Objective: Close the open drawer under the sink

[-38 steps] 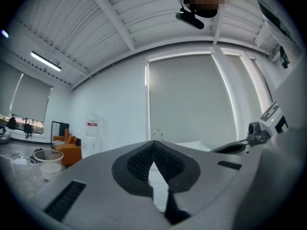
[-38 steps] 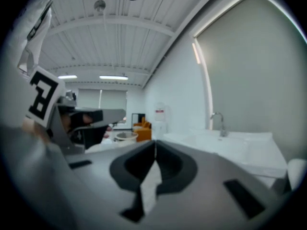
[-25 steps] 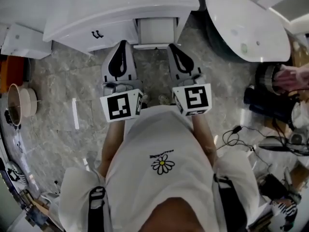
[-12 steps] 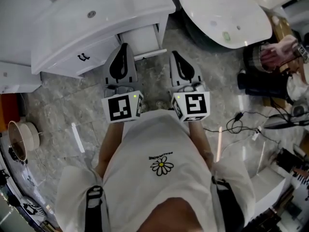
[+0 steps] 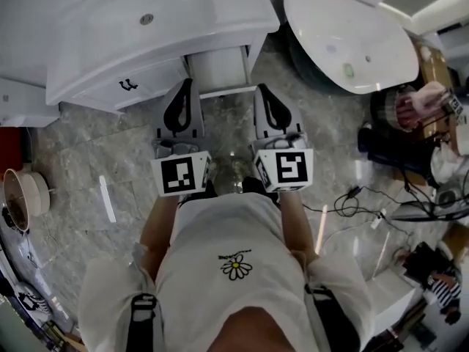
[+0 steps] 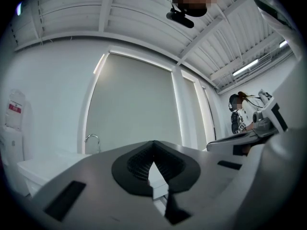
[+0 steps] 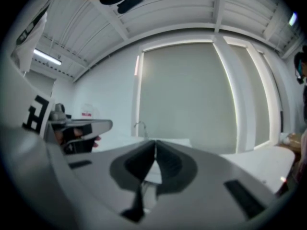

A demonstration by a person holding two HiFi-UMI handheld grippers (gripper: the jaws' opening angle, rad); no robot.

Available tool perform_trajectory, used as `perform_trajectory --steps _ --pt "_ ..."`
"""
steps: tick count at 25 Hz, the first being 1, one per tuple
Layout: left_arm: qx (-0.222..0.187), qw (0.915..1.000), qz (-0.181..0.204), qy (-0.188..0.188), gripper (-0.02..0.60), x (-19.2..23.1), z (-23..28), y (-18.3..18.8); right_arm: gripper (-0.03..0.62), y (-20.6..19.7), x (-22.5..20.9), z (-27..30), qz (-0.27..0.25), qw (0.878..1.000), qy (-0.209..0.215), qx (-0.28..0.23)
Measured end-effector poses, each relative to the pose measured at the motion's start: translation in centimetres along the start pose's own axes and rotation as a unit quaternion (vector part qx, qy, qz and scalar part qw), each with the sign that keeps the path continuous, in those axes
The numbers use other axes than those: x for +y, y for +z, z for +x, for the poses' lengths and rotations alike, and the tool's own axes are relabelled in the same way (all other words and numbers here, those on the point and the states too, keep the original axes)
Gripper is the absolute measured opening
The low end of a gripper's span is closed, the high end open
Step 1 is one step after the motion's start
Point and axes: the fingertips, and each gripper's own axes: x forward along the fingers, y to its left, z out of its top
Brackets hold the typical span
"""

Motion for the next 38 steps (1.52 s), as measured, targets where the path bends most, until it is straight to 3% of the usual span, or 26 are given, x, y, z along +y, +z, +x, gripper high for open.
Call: perform_trajectory --steps 5,11,23,32,38 --pt "0.020 0.9996 0.004 0.022 0.020 1.6 0.9 -3.9 0.029 -3.2 0.5 3.5 0.015 1.000 -0.001 0.011" --pt "0.015 0.9961 -0.019 0.085 0.020 3.9 0.5 -8.7 0.029 -8.7 0.6 6.0 0.030 0.999 -0.004 0.040" --pt "0.040 0.9892 -0.039 0.136 0.020 6.5 1.3 -24.5 0.029 -22.3 1.2 9.2 0.022 0.998 -0.011 0.066" --pt "0.081 0.9894 -0.031 0.116 0.020 6.1 -0.3 -33.4 0.029 -32.0 2.2 9.6 0.037 0.995 -0.024 0.090" --pt "0.096 0.9884 -0.035 0.113 0.020 5.6 -1.4 -36.4 0.029 -35.8 2.5 9.1 0.035 0.993 -0.027 0.112"
